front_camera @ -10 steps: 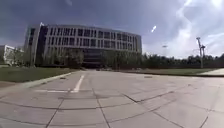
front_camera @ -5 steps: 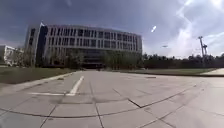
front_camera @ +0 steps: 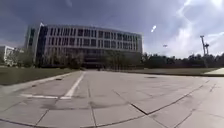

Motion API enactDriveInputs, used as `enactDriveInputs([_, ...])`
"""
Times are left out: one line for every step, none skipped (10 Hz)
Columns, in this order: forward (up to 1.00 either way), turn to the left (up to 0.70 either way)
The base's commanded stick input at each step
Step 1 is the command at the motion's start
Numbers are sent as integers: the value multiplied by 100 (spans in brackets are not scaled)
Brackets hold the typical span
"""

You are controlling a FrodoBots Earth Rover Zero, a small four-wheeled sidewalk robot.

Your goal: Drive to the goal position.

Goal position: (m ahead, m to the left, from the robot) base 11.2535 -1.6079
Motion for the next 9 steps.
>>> enactDriveInputs([50,0])
enactDriveInputs([50,0])
enactDriveInputs([50,0])
enactDriveInputs([50,0])
enactDriveInputs([50,0])
enactDriveInputs([50,0])
enactDriveInputs([50,0])
enactDriveInputs([50,0])
enactDriveInputs([50,0])
